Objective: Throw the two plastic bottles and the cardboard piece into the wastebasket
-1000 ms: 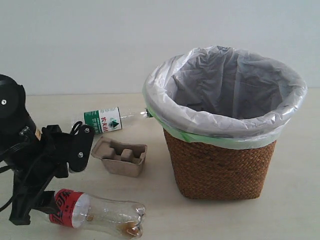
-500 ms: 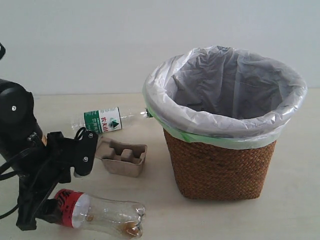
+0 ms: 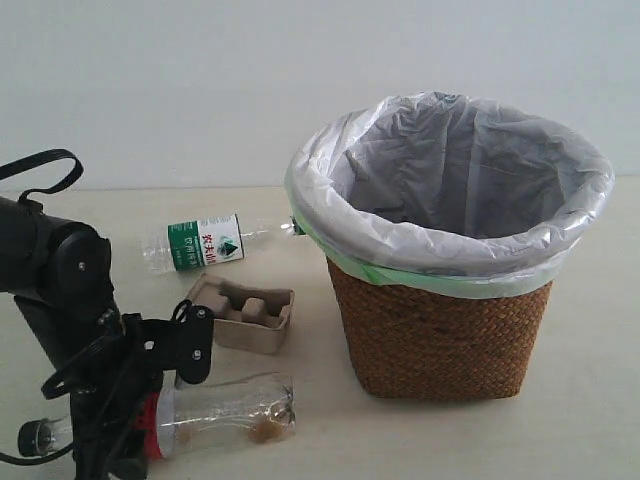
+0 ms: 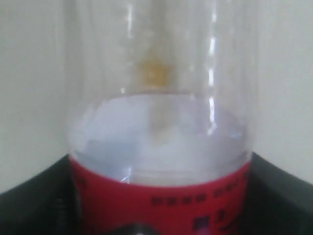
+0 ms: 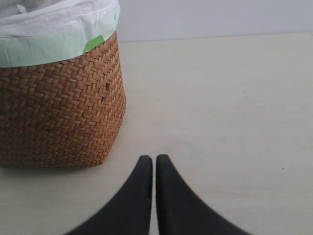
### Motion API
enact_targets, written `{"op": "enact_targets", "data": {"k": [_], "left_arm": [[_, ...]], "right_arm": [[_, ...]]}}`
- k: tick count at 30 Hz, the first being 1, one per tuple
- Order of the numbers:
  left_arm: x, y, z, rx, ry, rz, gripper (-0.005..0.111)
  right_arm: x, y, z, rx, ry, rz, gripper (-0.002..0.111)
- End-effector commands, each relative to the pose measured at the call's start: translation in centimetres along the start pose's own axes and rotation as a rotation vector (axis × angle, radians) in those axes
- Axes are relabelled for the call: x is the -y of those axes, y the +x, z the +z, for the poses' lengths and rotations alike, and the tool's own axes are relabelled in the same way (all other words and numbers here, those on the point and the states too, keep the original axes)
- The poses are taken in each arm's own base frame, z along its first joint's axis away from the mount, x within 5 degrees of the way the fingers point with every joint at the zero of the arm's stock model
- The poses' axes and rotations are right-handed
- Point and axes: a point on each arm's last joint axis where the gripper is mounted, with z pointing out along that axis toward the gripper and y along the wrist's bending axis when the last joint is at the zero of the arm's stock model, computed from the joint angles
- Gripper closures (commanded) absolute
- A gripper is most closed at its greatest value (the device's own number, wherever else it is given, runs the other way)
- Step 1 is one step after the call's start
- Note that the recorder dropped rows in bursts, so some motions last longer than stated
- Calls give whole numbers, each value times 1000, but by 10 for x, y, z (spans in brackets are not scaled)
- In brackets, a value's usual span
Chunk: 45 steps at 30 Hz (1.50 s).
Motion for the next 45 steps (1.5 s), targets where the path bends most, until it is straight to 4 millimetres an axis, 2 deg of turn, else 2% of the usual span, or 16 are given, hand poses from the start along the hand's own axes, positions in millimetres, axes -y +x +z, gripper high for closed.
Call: {"op": "enact_targets", "data": {"k": [1, 6, 12, 20, 23, 25, 29, 32, 35, 38, 42, 45], "left_arm": [[1, -4, 0, 16, 27, -207, 103], [1, -7, -39, 55, -7, -258, 103], [17, 5, -108, 144, -135, -344, 103], [47, 55, -206, 428, -431, -657, 103], [57, 72, -237, 611, -568, -839, 103], [64, 81, -252, 686, -642, -885, 103], [68, 89, -261, 737, -685, -949, 103], [62, 90, -267, 841, -725, -1027, 103], [53, 88, -270, 907, -779, -1024, 103], [37, 84, -263, 925, -780, -1035, 103], [5, 74, -244, 977, -745, -1085, 103], [-17, 56, -234, 1020, -742, -1054, 103]], "right_arm": [[0, -1, 0, 10, 1, -1, 108], [0, -1, 0, 10, 1, -4, 108], [0, -1, 0, 10, 1, -2, 108], [0, -1, 0, 10, 1, -4, 108], [0, -1, 0, 10, 1, -4, 108], [0, -1, 0, 10, 1, -3, 108], [0, -1, 0, 10, 1, -3, 108], [0, -1, 0, 10, 1, -3, 108], [0, -1, 0, 10, 1, -5, 108], [0, -1, 0, 10, 1, -3, 108], [0, -1, 0, 10, 1, -3, 108], [0, -1, 0, 10, 1, -3, 108]]}}
